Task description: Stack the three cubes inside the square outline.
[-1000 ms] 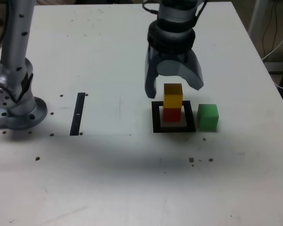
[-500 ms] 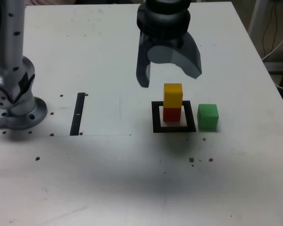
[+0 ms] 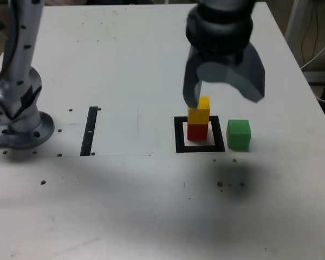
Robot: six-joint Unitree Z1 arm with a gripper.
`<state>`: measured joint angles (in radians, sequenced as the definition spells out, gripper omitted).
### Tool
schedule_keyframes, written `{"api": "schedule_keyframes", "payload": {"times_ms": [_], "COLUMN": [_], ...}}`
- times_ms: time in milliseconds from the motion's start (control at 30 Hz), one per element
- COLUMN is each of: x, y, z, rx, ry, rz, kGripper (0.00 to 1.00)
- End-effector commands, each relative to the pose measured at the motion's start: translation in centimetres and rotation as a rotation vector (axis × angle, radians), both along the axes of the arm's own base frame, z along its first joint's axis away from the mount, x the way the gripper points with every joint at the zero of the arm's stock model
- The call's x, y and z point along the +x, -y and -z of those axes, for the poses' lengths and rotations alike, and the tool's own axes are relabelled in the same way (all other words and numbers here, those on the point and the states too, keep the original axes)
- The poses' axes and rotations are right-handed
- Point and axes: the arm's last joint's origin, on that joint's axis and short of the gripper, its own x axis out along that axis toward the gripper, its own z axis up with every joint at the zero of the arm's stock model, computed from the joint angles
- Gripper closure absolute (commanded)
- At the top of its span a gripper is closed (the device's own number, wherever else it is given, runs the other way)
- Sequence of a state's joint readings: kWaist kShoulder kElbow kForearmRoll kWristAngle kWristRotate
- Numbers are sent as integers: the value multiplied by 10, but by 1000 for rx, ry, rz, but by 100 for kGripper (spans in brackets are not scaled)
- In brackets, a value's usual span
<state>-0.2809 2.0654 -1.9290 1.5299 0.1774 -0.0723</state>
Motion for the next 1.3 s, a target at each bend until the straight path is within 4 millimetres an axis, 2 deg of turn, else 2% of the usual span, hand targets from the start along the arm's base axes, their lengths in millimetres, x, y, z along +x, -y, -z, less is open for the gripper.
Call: {"api": "schedule_keyframes", "payload": {"times_ms": [0,600,1267], "x": [6,38,48], "y": [2,3,-10], "z": [3,39,71], "rx": [-2,-2,8], "ry": [6,12,-27], "rz": [8,21,-14], "kGripper": [0,1,1]}}
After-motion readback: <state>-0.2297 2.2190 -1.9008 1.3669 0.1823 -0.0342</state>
